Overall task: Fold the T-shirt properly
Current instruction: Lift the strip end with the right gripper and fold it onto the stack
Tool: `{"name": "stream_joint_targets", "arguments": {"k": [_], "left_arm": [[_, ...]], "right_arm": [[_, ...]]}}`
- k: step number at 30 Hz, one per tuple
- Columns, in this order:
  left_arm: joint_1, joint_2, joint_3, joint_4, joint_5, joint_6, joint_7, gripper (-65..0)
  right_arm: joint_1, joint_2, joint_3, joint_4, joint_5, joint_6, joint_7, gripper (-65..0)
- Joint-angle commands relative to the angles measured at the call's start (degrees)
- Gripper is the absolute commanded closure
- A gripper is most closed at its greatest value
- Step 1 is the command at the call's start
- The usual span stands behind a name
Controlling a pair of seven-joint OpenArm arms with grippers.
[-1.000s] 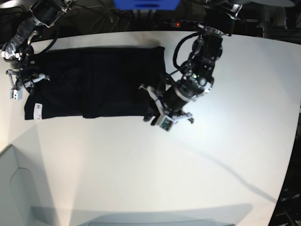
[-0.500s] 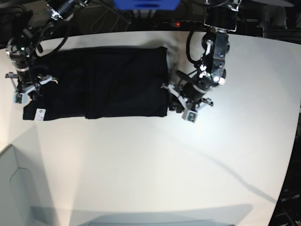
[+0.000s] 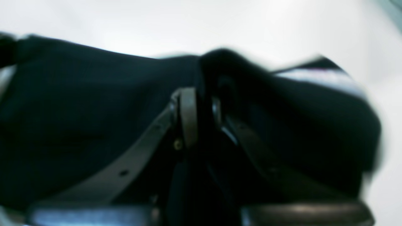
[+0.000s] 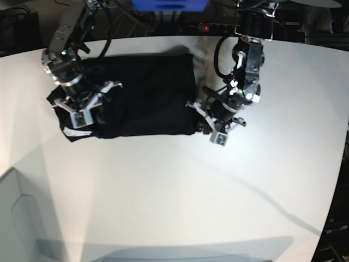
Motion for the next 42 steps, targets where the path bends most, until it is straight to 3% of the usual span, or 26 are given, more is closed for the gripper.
{"name": "stream_joint_targets", "arguments": {"k": [1,8,14,22,30,38,42], "left_arm": [[-0.37,-0.09,0.02,0.29,0.59,0.07,1.49,-13.8],[-0.37,-0.09,0.11,0.29,0.85,0.25,1.66,-13.8],[-0.37,-0.35,-0.16,0.64,0.85,0.33,1.66,-13.8],[-0.29,-0.26,-0.42,0.46,0.59,0.33,1.49,-13.8],[0.07,-0.44,-0.86,3.28,0.59,0.33,1.58,-13.8],[3.58,-0.53,-11.32,12.86,0.50,0.33,1.75,-13.8],[6.75,-0.53,-20.38,18.13,0.50,0.25,1.75,-13.8]], "right_arm": [[0.55,-0.38,-3.30,1.00,1.83,0.38,2.09,0.0],[5.91,-0.30,-19.56,-5.42,1.39,0.38,2.17,0.0],[10.92,-0.04,-20.00,-16.40,1.74,0.38,2.17,0.0],[7.93,0.14,-26.42,-16.05,1.74,0.38,2.17,0.0],[9.69,0.14,-26.94,-21.86,1.74,0.38,2.17,0.0],[10.13,0.14,-27.03,-21.77,1.65,0.38,2.17,0.0],[9.87,0.14,-27.03,-21.68,1.65,0.38,2.17,-8.1]]}}
